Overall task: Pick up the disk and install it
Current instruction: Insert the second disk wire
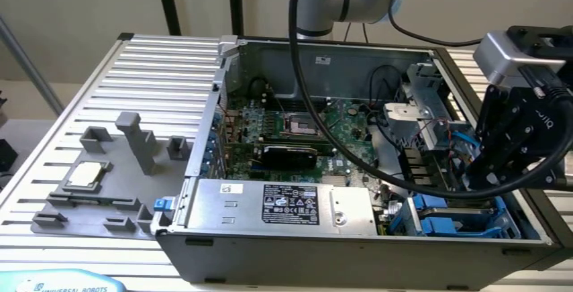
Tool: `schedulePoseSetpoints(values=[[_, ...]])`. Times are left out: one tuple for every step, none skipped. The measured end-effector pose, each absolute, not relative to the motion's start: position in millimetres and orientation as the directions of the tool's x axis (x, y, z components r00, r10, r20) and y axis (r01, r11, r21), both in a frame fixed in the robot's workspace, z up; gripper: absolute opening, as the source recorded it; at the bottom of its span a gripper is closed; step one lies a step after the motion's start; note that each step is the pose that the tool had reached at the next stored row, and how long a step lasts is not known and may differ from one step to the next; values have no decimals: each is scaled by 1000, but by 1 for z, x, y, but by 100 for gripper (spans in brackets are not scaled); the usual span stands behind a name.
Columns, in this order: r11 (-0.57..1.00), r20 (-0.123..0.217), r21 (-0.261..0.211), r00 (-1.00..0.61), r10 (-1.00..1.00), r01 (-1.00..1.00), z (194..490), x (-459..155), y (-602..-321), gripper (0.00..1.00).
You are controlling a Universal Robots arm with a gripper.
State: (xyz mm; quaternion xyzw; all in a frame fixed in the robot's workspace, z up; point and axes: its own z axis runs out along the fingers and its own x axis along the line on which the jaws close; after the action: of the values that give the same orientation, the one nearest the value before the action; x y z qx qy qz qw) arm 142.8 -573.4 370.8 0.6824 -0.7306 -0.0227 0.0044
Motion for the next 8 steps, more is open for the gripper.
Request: schedulePoseSetpoints(values=[[68, -24, 39, -69, -997, -997, 370, 143, -573, 24], [68, -24, 39, -69, -997, -997, 370, 143, -573, 24], [68, -24, 39, -69, -997, -997, 369, 143, -573, 24], [68, -24, 39, -69, -997, -997, 368, 143, -573, 24], [68, -24, 39, -69, -997, -997, 368, 143, -572, 24], [68, -24, 39, -69, -997, -997, 368, 143, -572, 22], [68, -24, 39, -69, -997, -997, 367, 142, -572, 22], [68, -24, 39, -69, -997, -997, 367, 142, -572, 16]])
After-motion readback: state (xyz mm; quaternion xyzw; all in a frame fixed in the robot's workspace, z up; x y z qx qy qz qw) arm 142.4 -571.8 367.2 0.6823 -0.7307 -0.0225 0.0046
